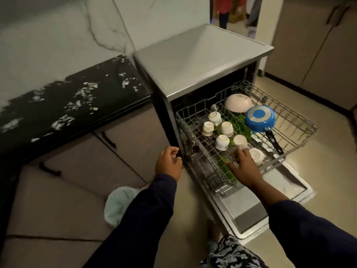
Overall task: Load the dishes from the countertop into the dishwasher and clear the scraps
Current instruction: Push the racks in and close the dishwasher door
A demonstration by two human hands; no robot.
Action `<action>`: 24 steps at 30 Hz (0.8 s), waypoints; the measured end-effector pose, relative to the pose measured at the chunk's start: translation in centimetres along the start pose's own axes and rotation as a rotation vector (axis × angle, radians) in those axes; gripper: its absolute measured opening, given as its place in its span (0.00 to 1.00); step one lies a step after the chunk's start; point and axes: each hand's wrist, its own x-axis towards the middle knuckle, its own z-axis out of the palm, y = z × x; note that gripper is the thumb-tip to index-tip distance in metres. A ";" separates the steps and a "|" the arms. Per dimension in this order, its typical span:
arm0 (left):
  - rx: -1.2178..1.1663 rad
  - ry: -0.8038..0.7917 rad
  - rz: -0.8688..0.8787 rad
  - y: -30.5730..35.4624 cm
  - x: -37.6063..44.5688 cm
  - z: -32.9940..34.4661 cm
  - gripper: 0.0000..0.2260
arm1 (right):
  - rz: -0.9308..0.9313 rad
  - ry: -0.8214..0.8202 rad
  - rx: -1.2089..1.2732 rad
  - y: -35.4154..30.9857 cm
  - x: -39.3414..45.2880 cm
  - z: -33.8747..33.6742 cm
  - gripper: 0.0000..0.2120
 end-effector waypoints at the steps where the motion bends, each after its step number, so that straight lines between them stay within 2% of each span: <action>1: 0.020 0.003 -0.004 0.2 -0.8 -0.5 0.11 | -0.010 -0.003 0.007 -0.2 -0.8 -0.4 0.20; 7: 0.048 -0.006 0.027 2.5 -3.9 -1.1 0.12 | -0.038 -0.047 -0.031 -0.8 -3.6 -3.9 0.20; 10: 0.028 -0.033 0.045 3.7 -4.8 0.5 0.11 | -0.014 -0.062 -0.056 -0.2 -3.8 -5.9 0.21; 15: 0.030 -0.120 0.029 5.9 -5.0 5.4 0.12 | 0.079 0.006 0.077 3.3 -2.1 -9.5 0.19; 20: -0.107 -0.145 -0.200 8.9 -3.8 13.2 0.13 | 0.263 0.010 0.239 9.7 2.7 -13.5 0.20; 24: -0.186 -0.086 -0.474 11.2 -3.2 20.3 0.08 | 0.428 -0.103 0.423 15.8 7.6 -16.7 0.19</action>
